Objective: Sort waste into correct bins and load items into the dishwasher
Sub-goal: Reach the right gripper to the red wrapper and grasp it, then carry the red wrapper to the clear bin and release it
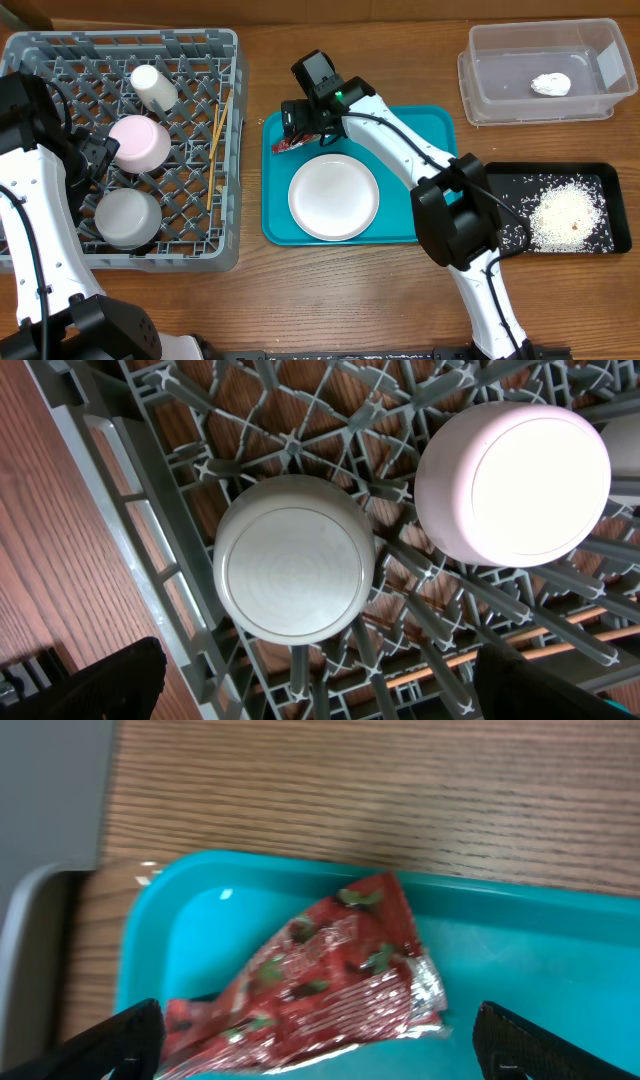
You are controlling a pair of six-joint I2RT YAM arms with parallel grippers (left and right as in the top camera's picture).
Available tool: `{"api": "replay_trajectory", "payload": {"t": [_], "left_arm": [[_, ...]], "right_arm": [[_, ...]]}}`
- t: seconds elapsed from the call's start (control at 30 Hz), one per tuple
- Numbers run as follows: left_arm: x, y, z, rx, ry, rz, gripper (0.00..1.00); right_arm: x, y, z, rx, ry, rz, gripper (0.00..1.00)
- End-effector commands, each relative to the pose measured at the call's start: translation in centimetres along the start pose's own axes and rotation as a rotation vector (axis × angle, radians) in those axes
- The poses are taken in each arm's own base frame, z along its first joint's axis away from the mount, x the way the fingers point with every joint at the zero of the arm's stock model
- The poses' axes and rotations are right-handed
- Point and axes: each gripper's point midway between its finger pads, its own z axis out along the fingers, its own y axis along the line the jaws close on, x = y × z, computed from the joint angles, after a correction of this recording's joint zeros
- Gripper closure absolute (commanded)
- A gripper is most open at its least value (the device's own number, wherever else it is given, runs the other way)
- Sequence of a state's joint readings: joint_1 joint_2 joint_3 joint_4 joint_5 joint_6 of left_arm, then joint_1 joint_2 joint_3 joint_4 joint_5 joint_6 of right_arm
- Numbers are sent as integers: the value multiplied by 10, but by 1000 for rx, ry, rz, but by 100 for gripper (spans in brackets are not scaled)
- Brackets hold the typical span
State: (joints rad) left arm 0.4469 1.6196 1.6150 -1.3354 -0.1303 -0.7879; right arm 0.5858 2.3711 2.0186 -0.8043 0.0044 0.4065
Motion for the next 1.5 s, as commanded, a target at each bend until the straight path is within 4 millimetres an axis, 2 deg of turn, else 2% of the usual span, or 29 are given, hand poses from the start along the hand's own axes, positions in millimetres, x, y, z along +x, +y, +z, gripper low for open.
{"api": "replay_trajectory", "payload": {"t": [0.0, 0.1, 0.2, 0.33, 0.4, 0.5, 0.63, 0.67, 0.77, 0.83, 1.0, 1.13, 1.33, 1.47], "left_arm": [[-2, 0, -2, 6, -6, -28, 0], [-2, 0, -2, 6, -6, -28, 0], [-2, 0, -2, 6, -6, -28, 0], [-2, 0, -2, 6, -6, -28, 0], [-2, 0, -2, 6, -6, -28, 0], [-2, 0, -2, 6, -6, -28, 0], [-2, 0, -2, 6, -6, -28, 0], [-2, 0, -2, 6, -6, -28, 0], [-2, 0, -2, 6, -6, -28, 0], [-2, 0, -2, 6, -6, -28, 0], [-2, 0, -2, 6, -6, -28, 0], [-2, 0, -2, 6, -6, -28, 0], [-2, 0, -2, 5, -6, -28, 0], [-2, 0, -2, 6, -6, -28, 0]], "right_arm": [[7, -11, 16, 40, 20, 1, 0], [13, -14, 23, 49, 36, 44, 1], [19, -17, 30, 62, 56, 94, 14], [30, -22, 42, 81, 84, 142, 16], [34, -24, 47, 89, 96, 146, 23], [36, -26, 46, 99, 106, 147, 50], [31, -30, 34, 108, 111, 160, 96], [28, -32, 30, 110, 110, 166, 96], [6, -42, 5, 111, 79, 196, 96], [-15, -53, -18, 116, 37, 225, 96], [-71, -89, -93, 102, -92, 315, 96], [-99, -123, -148, 103, -182, 384, 96], [-124, -195, -221, 132, -327, 509, 96], [-128, -262, -255, 217, -406, 613, 96]]}}
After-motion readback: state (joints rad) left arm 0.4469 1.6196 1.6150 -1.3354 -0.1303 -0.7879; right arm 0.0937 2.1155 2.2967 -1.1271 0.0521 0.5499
